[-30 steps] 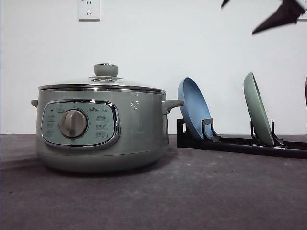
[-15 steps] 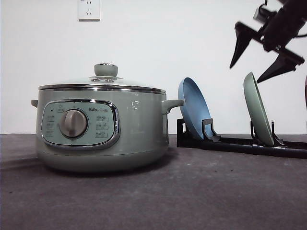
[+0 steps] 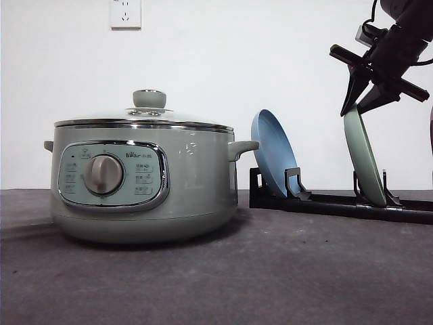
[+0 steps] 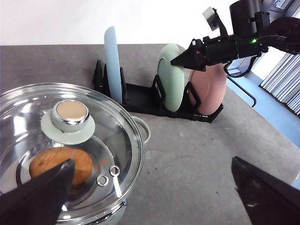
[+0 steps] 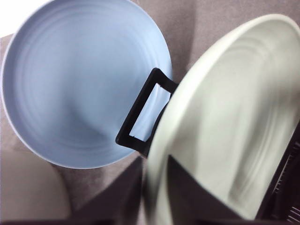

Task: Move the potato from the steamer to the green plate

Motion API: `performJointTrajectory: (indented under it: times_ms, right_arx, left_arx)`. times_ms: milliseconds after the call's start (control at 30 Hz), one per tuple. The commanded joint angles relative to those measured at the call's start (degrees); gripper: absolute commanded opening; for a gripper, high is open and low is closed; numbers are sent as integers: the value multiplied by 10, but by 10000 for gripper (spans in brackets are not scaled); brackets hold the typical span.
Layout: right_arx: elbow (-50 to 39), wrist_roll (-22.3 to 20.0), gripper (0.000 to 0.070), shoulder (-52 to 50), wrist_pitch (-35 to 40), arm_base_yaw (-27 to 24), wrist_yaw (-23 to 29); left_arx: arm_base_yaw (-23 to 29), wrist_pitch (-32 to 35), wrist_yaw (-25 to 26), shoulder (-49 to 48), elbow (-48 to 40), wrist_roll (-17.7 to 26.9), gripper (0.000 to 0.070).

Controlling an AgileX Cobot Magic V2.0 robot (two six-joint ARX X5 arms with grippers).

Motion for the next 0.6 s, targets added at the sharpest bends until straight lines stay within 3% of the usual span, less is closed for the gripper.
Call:
performJointTrajectory:
  times_ms: [0,233,400,567]
  right_arx:
    - [14,-5,10,10,6,1,3]
    - [30,-13,4,-21,5,-1,0]
    - [38,-12,4,-73,-4,-2,-43]
    - [38,-48,5,-135,-55,4,-59]
  left_arx:
    - [-2,6,7,3,12,3,700]
    - [-2,6,7,3,12,2,700]
    - [-2,6,7,3,12,2,700]
    - [-2,6,7,3,12,3,700]
